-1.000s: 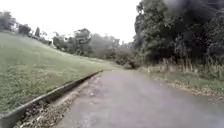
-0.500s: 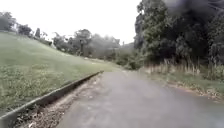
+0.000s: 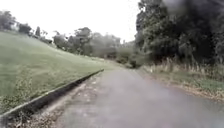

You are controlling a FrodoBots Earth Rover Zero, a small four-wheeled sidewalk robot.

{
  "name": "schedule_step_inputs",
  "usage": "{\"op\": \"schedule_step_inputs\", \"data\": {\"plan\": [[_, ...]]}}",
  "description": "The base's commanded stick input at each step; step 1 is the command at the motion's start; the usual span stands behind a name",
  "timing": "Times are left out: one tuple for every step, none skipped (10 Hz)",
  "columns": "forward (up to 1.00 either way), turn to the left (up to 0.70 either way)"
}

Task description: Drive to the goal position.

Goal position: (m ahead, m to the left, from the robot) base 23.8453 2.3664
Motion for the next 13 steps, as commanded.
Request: {"op": "schedule_step_inputs", "data": {"plan": [[0.70,0.00],[0.70,0.00],[0.70,0.00],[0.70,0.00],[0.70,0.00],[0.70,-0.13],[0.70,-0.28],[0.70,-0.35],[0.70,-0.35],[0.70,-0.24],[0.70,-0.12],[0.70,0.00],[0.70,0.00]]}}
